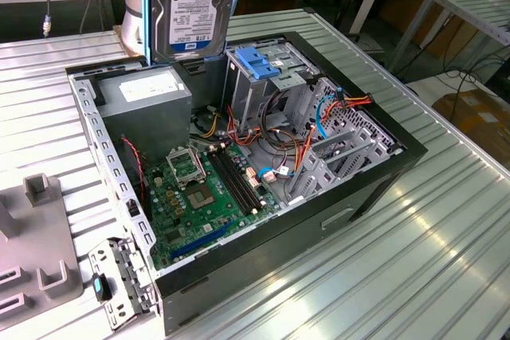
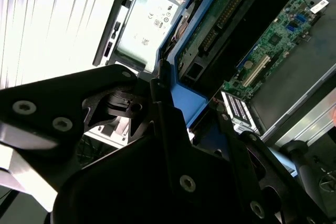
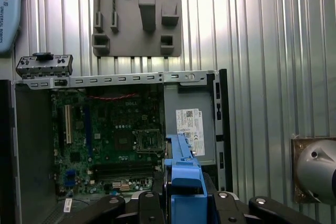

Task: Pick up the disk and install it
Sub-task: 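Insert the disk into the insertion slot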

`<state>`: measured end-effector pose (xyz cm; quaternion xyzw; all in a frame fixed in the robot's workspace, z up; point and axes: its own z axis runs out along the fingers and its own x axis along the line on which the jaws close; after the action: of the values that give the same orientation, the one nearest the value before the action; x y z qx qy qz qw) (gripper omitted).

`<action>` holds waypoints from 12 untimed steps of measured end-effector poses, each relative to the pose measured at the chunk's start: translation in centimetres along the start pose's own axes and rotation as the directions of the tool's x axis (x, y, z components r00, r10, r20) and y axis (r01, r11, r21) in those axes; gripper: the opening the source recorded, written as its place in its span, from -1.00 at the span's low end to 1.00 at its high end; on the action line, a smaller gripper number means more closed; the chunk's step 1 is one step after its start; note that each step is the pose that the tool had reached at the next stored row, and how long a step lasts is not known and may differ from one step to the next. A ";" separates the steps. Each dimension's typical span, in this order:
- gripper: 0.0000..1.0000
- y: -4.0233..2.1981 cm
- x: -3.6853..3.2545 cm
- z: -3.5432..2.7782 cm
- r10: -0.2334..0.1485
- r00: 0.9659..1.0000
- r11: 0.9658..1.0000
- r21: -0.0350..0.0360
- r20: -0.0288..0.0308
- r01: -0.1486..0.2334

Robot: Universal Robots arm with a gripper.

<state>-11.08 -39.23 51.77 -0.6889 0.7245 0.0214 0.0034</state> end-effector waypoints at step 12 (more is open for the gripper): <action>-0.25 -0.37 -0.01 -0.01 0.000 1.000 1.000 0.000 0.000 0.000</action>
<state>-10.71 -39.23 51.76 -0.6889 0.7246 0.0215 0.0034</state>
